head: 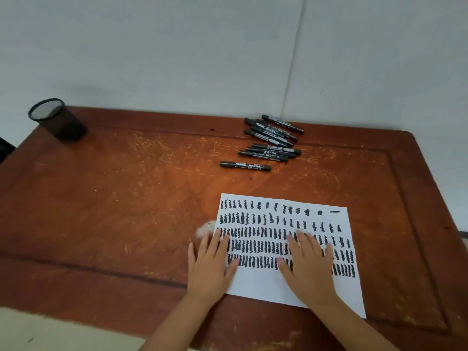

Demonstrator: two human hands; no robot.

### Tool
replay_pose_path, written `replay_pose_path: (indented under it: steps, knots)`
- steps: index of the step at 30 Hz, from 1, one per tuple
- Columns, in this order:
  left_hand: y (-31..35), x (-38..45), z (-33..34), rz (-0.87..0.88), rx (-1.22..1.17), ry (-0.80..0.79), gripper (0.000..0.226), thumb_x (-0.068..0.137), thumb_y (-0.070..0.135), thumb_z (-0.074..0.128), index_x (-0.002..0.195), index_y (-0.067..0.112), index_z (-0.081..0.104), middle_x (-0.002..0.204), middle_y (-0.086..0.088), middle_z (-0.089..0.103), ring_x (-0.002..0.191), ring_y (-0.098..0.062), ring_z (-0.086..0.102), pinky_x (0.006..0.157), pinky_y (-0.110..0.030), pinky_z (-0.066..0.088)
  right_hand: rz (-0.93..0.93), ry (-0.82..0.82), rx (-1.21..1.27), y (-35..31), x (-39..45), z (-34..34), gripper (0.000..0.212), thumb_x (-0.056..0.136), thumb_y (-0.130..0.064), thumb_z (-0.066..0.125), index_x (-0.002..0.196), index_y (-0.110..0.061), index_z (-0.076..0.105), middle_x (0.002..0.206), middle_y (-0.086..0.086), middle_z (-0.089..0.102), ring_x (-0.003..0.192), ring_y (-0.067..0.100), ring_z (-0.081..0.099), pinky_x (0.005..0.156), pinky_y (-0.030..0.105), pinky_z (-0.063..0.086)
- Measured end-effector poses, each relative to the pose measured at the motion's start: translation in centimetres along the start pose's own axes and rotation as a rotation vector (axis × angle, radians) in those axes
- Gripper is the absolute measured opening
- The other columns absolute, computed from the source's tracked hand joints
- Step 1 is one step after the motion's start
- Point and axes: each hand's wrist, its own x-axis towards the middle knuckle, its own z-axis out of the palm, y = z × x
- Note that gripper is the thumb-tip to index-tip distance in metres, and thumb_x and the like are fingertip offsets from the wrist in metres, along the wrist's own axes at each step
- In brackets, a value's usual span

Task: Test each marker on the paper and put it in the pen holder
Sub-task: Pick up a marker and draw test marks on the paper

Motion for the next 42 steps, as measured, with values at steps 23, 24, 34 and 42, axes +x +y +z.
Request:
replay_pose_path:
  steps: [23, 24, 34, 42]
  knots:
    - [0.3, -0.3, 0.2, -0.071, 0.008, -0.102, 0.058, 0.094, 0.050, 0.006, 0.122, 0.021, 0.047, 0.126, -0.004, 0.058, 0.116, -0.027, 0.054, 0.090, -0.057, 0.029, -0.060, 0.036, 0.614, -1.5, 12.2, -7.8, 0.021, 0.090, -0.018, 0.049, 0.104, -0.006, 0.061, 0.088, 0.009, 0.064, 0.074, 0.021, 0.055, 0.066, 0.023, 0.044]
    - [0.3, -0.3, 0.2, -0.057, 0.012, -0.110, 0.059, 0.094, 0.051, 0.007, 0.122, 0.019, 0.049, 0.126, -0.006, 0.058, 0.116, -0.028, 0.054, 0.089, -0.058, 0.027, -0.027, 0.039, 0.745, -0.9, 10.7, -8.3, 0.017, 0.090, -0.016, 0.051, 0.098, -0.009, 0.063, 0.076, 0.003, 0.061, 0.062, 0.014, 0.052, 0.054, 0.016, 0.042]
    - [6.5, -2.6, -1.3, 0.561, -0.222, 0.168, 0.030, 0.094, 0.036, 0.029, 0.111, 0.017, 0.046, 0.096, -0.001, 0.067, 0.089, -0.010, 0.052, 0.077, -0.021, 0.042, 0.181, -0.029, 1.285, 2.6, -4.7, -6.8, 0.024, 0.084, 0.003, 0.053, 0.064, -0.008, 0.061, 0.043, 0.001, 0.059, 0.036, 0.006, 0.046, 0.046, 0.018, 0.044]
    - [10.0, -5.5, -1.3, 0.555, -0.403, -0.183, 0.051, 0.089, 0.042, 0.020, 0.123, 0.012, 0.043, 0.115, -0.005, 0.053, 0.102, -0.016, 0.045, 0.077, -0.018, 0.027, 0.255, 0.044, 1.434, 2.6, -7.4, -5.4, 0.029, 0.074, -0.018, 0.066, 0.054, -0.008, 0.047, 0.033, 0.001, 0.043, 0.032, 0.003, 0.036, 0.040, 0.010, 0.033]
